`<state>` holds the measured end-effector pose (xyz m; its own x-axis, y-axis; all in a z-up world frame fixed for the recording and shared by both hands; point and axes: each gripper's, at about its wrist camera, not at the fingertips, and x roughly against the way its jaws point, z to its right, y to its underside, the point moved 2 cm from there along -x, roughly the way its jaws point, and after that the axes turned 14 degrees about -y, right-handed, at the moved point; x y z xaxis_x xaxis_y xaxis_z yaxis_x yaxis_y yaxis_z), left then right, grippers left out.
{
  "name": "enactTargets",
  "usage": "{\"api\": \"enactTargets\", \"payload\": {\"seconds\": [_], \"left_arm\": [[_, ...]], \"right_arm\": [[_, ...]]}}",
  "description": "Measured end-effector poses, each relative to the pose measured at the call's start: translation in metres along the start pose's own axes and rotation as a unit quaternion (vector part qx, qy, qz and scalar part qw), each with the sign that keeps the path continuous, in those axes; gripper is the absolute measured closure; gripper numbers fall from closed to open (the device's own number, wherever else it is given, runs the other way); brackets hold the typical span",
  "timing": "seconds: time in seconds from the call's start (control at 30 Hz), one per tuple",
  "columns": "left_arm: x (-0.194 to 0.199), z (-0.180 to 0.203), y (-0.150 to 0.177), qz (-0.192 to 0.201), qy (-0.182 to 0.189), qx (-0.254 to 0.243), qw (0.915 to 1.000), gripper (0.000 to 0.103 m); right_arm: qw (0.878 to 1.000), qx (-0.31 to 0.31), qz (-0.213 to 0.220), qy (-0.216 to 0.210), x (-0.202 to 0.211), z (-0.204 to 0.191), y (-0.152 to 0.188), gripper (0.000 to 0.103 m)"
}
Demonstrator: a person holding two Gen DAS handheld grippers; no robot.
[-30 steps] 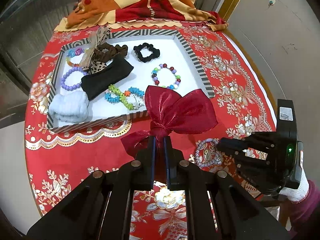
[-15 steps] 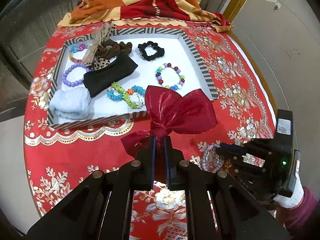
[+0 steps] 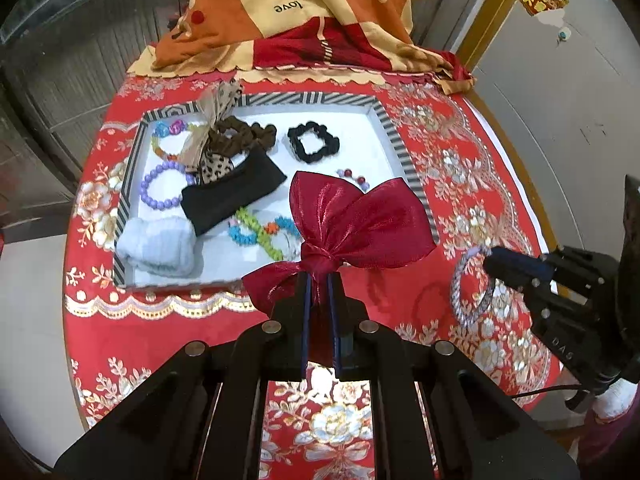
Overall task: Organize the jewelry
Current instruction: 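Carry the bow over the tray with the left tool while the right tool carries the hair tie, then open the left tool to drop the bow while the right tool releases the hair tie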
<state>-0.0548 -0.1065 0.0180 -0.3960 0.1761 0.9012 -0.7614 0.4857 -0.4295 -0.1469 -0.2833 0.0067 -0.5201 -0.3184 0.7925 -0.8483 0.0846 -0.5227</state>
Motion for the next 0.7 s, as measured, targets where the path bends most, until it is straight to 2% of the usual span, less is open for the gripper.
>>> {"api": "enactTargets", "payload": {"seconds": [0.37, 0.7], "left_arm": [[-0.021, 0.002, -0.024, -0.001, -0.033, 0.015, 0.9994, 0.096], [-0.056, 0.003, -0.039, -0.031, -0.042, 0.037, 0.998, 0.096]], "right_arm": [[1.0, 0.02, 0.0, 0.009, -0.02, 0.019, -0.054, 0.097], [0.999, 0.023, -0.027, 0.012, -0.065, 0.053, -0.089, 0.097]]}}
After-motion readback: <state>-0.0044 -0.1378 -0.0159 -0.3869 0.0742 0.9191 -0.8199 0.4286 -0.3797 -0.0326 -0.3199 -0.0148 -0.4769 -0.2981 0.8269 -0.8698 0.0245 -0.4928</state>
